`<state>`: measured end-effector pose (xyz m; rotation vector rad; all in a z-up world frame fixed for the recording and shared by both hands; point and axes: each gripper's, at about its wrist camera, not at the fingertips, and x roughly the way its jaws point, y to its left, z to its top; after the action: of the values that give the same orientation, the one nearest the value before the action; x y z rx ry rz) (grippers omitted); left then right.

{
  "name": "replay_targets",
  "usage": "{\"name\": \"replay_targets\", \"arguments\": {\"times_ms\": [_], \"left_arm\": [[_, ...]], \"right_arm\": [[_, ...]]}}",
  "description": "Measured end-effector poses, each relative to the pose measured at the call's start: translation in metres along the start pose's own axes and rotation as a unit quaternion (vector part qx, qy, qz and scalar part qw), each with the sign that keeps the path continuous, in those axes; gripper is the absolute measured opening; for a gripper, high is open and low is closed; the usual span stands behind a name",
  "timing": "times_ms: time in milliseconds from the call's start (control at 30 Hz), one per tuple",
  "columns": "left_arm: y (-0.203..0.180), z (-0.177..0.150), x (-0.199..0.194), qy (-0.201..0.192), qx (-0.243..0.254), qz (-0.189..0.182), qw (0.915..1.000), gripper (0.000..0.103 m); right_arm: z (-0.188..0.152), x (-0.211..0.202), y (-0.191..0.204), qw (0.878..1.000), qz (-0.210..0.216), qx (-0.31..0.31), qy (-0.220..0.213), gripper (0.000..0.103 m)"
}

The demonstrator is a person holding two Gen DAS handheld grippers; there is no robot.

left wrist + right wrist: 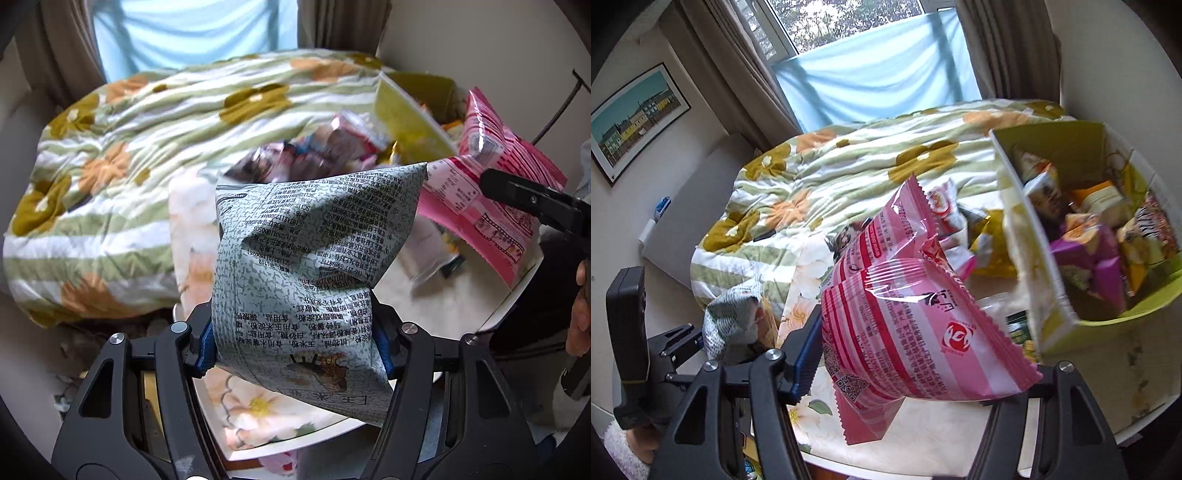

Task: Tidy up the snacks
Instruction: 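Carry both bags over the yellow box and open both tools to drop them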

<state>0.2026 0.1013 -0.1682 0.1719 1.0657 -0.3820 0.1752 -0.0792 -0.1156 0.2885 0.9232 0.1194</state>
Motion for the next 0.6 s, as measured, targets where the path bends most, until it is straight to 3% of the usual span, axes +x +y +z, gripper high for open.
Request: {"name": "replay_targets", "arguments": {"times_ms": [300, 600], "left_arm": [[-0.087, 0.08, -0.011, -0.053, 0.003, -0.004, 0.9986, 0.061], [-0.199, 0.173, 0.04, -0.069, 0.004, -0.018, 0.9974, 0.061]], "right_arm": [[0.041, -0.057, -0.078, 0.998, -0.035, -0.002, -0.047, 0.061], [0.089, -0.068, -0.179, 0.997, -0.057, -0.021, -0.042, 0.061]]}}
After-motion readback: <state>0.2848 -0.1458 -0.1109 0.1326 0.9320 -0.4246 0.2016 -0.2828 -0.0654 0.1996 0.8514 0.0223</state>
